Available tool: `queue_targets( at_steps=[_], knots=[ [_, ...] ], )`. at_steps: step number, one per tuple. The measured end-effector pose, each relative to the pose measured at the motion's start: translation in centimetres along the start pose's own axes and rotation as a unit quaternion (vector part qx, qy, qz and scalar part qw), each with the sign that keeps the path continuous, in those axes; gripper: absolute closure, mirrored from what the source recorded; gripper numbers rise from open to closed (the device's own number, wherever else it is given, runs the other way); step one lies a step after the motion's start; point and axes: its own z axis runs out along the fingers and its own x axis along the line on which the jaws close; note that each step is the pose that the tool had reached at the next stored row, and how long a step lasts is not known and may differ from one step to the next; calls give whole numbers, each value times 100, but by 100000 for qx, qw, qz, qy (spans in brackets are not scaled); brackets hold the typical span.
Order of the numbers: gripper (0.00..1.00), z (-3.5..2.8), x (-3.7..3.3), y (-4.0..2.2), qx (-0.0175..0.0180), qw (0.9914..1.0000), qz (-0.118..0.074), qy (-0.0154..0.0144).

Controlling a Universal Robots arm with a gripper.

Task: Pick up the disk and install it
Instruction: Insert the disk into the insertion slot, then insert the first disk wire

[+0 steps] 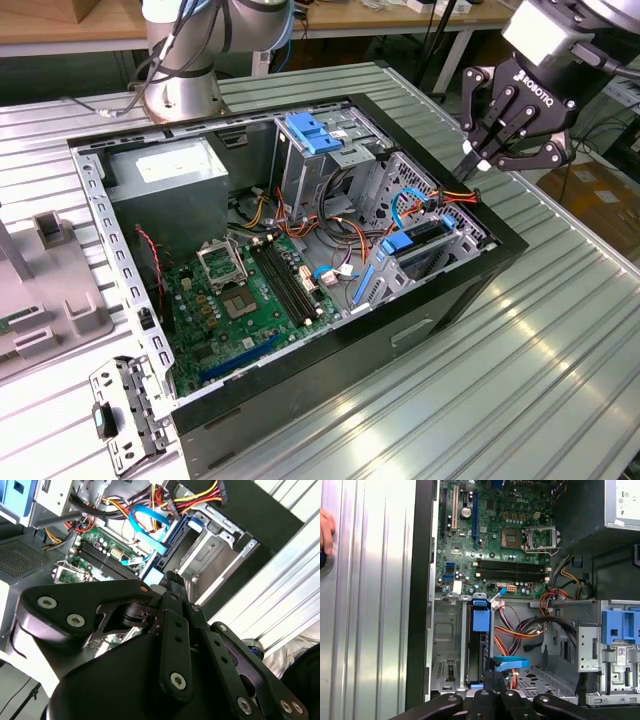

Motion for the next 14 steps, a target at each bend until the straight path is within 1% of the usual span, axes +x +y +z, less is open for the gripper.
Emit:
queue_targets(
  at_steps=[5,7,9,14],
  knots=[
    [89,13,6,-135,-44,100000,9,1],
    [89,17,9,-230,-67,100000,9,5],
    [89,17,11,-295,-77,100000,15,-2],
    [89,16,11,-307,-75,100000,11,-3]
  ],
)
